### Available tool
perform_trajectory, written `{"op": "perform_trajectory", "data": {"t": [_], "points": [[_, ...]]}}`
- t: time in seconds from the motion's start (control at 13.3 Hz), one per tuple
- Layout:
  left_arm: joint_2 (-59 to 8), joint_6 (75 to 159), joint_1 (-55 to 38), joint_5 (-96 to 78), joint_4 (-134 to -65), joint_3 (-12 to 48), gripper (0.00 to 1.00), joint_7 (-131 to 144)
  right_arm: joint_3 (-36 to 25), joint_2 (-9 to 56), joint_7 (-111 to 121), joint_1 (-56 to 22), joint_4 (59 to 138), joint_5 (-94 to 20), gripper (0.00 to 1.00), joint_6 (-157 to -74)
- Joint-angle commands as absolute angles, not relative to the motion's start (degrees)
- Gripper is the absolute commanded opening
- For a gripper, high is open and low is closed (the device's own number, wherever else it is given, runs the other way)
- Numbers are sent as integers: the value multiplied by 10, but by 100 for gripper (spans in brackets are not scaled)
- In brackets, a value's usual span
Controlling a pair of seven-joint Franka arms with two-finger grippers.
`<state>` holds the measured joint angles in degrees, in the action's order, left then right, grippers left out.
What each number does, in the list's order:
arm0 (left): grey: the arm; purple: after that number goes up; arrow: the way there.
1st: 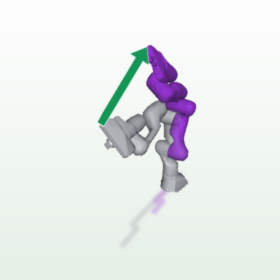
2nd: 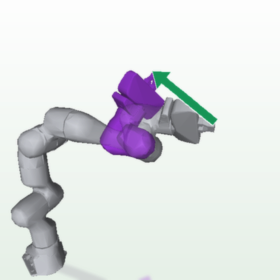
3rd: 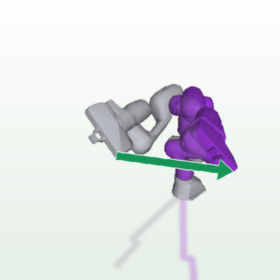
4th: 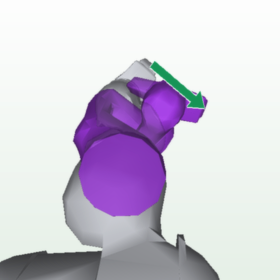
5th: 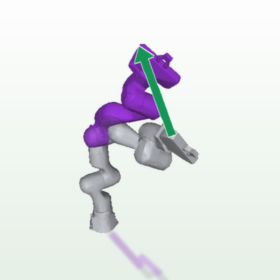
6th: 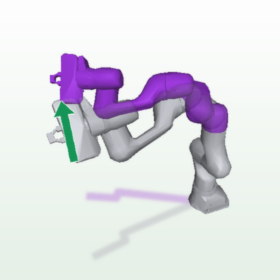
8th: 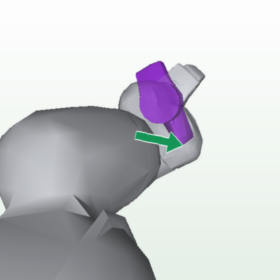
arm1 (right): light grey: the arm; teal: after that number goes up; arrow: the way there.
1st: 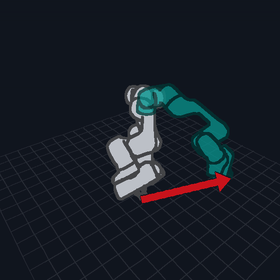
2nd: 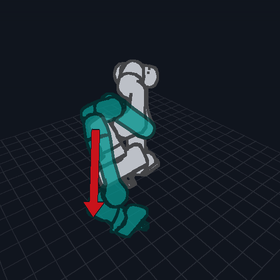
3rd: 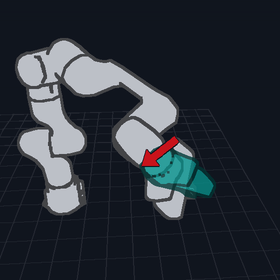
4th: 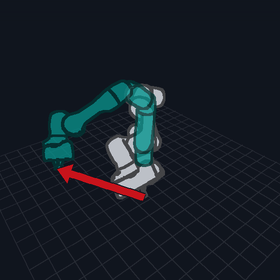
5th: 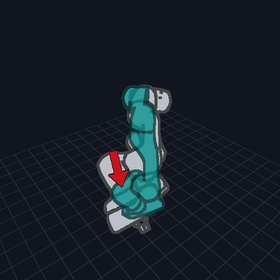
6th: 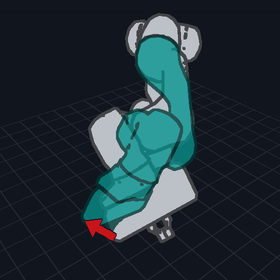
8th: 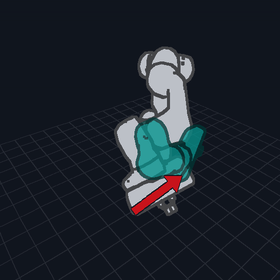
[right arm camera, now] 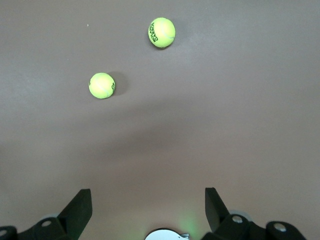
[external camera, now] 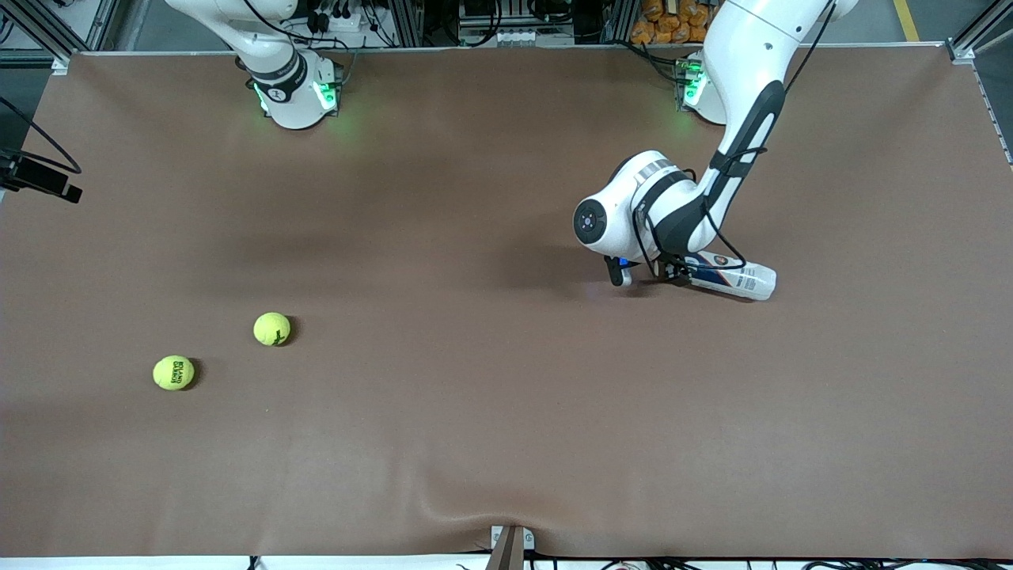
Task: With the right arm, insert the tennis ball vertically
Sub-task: 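Grasp the tube with the left gripper and tip it upright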
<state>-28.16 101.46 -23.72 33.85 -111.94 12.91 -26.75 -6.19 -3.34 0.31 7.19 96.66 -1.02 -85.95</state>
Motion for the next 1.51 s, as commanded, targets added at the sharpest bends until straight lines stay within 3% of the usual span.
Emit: {"op": "perform_trajectory", "data": {"t": [0.0, 0.68, 1.43], "points": [[-258, 1034, -229, 367, -1150, 135, 100, -279, -53, -34, 8, 91, 966, -8, 100, -852], [-250, 1116, -202, 402, -1204, 135, 100, -281, -54, -34, 19, 101, 965, -10, 100, -846], [-257, 1157, -188, 416, -1213, 135, 100, -283, -54, -34, 18, 99, 965, -10, 100, -844]]}}
